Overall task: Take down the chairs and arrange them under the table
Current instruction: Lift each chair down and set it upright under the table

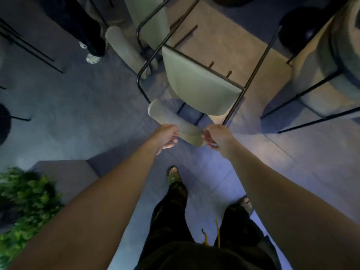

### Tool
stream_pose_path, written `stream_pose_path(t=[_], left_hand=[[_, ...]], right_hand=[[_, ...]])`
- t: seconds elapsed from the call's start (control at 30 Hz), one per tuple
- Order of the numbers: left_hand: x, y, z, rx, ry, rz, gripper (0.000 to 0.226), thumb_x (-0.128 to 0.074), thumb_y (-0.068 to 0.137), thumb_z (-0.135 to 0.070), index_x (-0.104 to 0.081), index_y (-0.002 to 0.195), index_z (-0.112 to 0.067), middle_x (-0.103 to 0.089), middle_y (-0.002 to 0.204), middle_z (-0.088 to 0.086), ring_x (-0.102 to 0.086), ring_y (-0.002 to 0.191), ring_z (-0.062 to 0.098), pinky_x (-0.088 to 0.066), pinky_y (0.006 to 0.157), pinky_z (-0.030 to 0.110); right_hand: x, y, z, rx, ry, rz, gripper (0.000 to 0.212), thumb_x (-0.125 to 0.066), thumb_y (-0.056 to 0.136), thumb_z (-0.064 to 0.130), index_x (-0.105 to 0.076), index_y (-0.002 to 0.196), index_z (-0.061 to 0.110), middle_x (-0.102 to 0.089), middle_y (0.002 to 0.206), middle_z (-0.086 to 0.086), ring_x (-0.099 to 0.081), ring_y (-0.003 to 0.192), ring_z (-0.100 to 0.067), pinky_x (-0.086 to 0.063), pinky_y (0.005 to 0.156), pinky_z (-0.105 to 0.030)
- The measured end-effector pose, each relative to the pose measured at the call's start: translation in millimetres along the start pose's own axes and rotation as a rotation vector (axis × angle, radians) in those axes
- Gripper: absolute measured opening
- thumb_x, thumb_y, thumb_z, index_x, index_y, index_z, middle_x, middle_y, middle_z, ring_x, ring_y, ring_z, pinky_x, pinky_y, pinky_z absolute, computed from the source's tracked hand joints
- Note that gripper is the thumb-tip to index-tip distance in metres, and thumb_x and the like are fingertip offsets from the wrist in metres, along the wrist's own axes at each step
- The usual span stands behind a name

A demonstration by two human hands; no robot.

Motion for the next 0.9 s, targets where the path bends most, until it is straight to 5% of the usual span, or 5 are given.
stream_pose_path(t=[0.1, 0.37, 0.63, 0.8, 0.9], left_hand=[[20, 28, -5, 0.049, -0.02, -0.003, 0.012, -0.048, 0.097, -0.02, -0.055, 0.104, -0.014, -0.051, 0.074, -0.002, -0.043, 0.054, 0.009, -0.036, 0.044, 0.015], [30, 96, -19, 0.094, -0.025, -0.015, 0.011, -0.047, 0.097, -0.02, -0.055, 0.103, -0.015, -0.052, 0.076, -0.002, -0.046, 0.057, 0.008, -0.039, 0.047, 0.015], [25, 230, 24, 0.238, -0.155, -0.053, 0.019, -0.048, 0.094, -0.018, -0.048, 0.075, -0.019, -0.045, 0.066, -0.002, -0.041, 0.05, 0.009, -0.034, 0.044, 0.017], [25, 321, 54, 0.302, -0.112, -0.039, 0.019, -0.046, 0.097, -0.028, -0.052, 0.082, -0.018, -0.053, 0.078, -0.003, -0.049, 0.062, 0.008, -0.043, 0.057, 0.02], [28, 379, 76, 0.332, -0.101, -0.054, 0.022, -0.047, 0.097, -0.036, -0.056, 0.105, -0.017, -0.057, 0.094, -0.001, -0.055, 0.072, 0.009, -0.048, 0.068, 0.024]], right_hand=[[-33, 12, 10, -0.039, 0.036, 0.005, 0.025, -0.046, 0.102, 0.024, -0.055, 0.082, 0.012, -0.06, 0.072, -0.002, -0.056, 0.058, -0.012, -0.046, 0.056, -0.024], [-76, 75, 29, -0.115, 0.186, 0.03, 0.024, -0.04, 0.105, 0.023, -0.052, 0.086, 0.016, -0.058, 0.07, -0.001, -0.053, 0.055, -0.012, -0.044, 0.056, -0.024], [-127, 203, -15, -0.297, 0.453, 0.086, 0.029, -0.038, 0.104, 0.02, -0.048, 0.077, 0.016, -0.053, 0.071, -0.003, -0.048, 0.057, -0.014, -0.042, 0.061, -0.024], [-150, 295, -54, -0.39, 0.622, 0.037, 0.026, -0.037, 0.103, 0.022, -0.047, 0.079, 0.016, -0.054, 0.073, -0.002, -0.04, 0.053, -0.015, -0.047, 0.063, -0.025], [-165, 348, -76, -0.424, 0.719, 0.005, 0.024, -0.037, 0.103, 0.023, -0.046, 0.082, 0.015, -0.051, 0.073, -0.003, -0.037, 0.051, -0.015, -0.049, 0.069, -0.026]])
Point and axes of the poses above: each hand's wrist, its own y-axis towards the middle knuckle, its own x-axis out of the back of the hand, z = x × y, the point moved 4 cm from there along y, towards the middle knuckle
